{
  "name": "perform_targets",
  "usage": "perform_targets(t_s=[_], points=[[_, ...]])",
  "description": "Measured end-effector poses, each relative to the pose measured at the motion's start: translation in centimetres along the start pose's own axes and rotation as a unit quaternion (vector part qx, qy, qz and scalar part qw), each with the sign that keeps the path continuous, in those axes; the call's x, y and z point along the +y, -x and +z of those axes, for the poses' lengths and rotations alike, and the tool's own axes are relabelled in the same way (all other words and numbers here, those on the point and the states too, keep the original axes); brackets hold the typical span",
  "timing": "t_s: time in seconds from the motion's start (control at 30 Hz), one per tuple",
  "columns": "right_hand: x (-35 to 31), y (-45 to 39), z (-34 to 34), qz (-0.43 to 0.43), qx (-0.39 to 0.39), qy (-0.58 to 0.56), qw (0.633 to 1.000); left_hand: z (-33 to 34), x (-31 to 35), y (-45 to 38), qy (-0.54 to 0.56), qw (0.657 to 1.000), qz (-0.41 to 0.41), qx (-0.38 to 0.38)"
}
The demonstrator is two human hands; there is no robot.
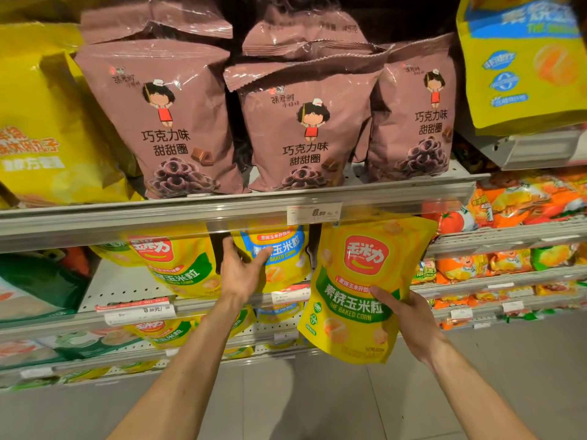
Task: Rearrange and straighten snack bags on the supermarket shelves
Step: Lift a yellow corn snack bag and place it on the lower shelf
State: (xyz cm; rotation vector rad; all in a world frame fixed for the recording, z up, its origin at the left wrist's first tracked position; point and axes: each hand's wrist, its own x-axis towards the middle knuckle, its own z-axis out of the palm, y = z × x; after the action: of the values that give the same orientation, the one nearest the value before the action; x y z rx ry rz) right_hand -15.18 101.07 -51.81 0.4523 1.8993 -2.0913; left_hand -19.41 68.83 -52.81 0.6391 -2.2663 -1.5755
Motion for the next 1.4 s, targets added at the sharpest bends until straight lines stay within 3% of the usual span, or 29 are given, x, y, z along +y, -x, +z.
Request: perform_targets(t_s=[0.67,1.0,1.4], points=[[0.6,-0.3,1.4,-0.004,-0.018,-0.010,1.000,-2.0,-1.5,0.4,-0.026,0.993,0.048,-0.102],[1.0,-0.4,1.4,-0.005,-0.014,-0.020,1.000,-2.2,-1.4,1.8,-0.090,0.987,0.095,-0.090],[0.7,0.4,1.3,-0.012,-0.028,-0.028,0.999,-1.7,0.2,1.9,0.038,0.994,-0.037,-0.095]])
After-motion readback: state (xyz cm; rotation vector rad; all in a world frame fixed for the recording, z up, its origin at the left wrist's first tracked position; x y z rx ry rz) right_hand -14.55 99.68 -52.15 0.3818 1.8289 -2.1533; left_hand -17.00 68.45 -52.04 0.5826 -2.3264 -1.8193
